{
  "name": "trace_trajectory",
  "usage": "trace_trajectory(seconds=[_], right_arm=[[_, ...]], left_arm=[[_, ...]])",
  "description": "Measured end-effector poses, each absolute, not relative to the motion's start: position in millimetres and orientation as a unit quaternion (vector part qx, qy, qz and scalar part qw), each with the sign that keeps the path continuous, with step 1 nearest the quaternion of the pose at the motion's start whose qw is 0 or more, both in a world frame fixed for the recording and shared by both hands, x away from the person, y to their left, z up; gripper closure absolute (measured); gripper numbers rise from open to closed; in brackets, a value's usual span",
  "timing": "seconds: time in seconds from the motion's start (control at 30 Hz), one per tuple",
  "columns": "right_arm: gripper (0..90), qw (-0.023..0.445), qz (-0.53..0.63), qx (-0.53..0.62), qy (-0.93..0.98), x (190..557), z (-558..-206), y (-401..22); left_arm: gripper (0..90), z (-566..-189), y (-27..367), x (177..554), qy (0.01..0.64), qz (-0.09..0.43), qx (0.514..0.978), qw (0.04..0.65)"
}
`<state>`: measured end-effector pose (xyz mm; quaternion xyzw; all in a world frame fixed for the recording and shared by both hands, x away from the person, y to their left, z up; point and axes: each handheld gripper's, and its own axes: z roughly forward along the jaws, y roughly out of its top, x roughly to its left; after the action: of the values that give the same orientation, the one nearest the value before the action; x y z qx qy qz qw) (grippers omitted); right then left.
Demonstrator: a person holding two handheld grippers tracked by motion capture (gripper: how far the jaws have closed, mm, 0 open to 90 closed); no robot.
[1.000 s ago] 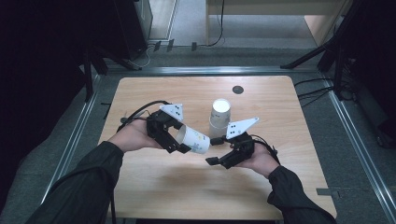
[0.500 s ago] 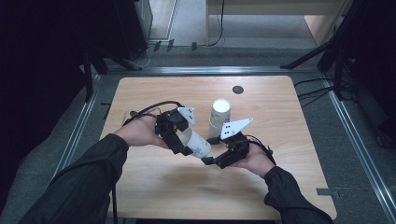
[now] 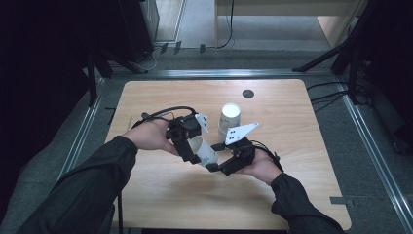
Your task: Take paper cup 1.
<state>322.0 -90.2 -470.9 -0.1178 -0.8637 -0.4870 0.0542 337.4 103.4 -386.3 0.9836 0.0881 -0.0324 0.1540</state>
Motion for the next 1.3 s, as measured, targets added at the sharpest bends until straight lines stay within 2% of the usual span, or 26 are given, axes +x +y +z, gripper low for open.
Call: trace_trajectory(seconds=[0.4, 0.83, 1.03, 1.3], right_arm=[[33.7, 0.058, -0.48, -0.114, -0.868, 321.2, -471.6, -88.3], [35.0, 0.048, -0.479, -0.106, -0.87, 319.4, -469.1, -88.5], [35.0, 0.044, -0.48, -0.112, -0.869, 320.6, -467.6, -91.5], [35.0, 0.036, -0.488, -0.115, -0.864, 322.3, -463.5, -97.7]], left_arm=[[21.4, -387.0, 98.8, 336.7, 0.081, -0.032, 0.985, 0.152], [20.1, -387.5, 103.1, 336.2, 0.08, -0.032, 0.982, 0.168], [10.1, -387.4, 105.5, 337.3, 0.097, -0.026, 0.978, 0.185], [6.8, -388.3, 113.3, 338.6, 0.119, -0.028, 0.968, 0.218]])
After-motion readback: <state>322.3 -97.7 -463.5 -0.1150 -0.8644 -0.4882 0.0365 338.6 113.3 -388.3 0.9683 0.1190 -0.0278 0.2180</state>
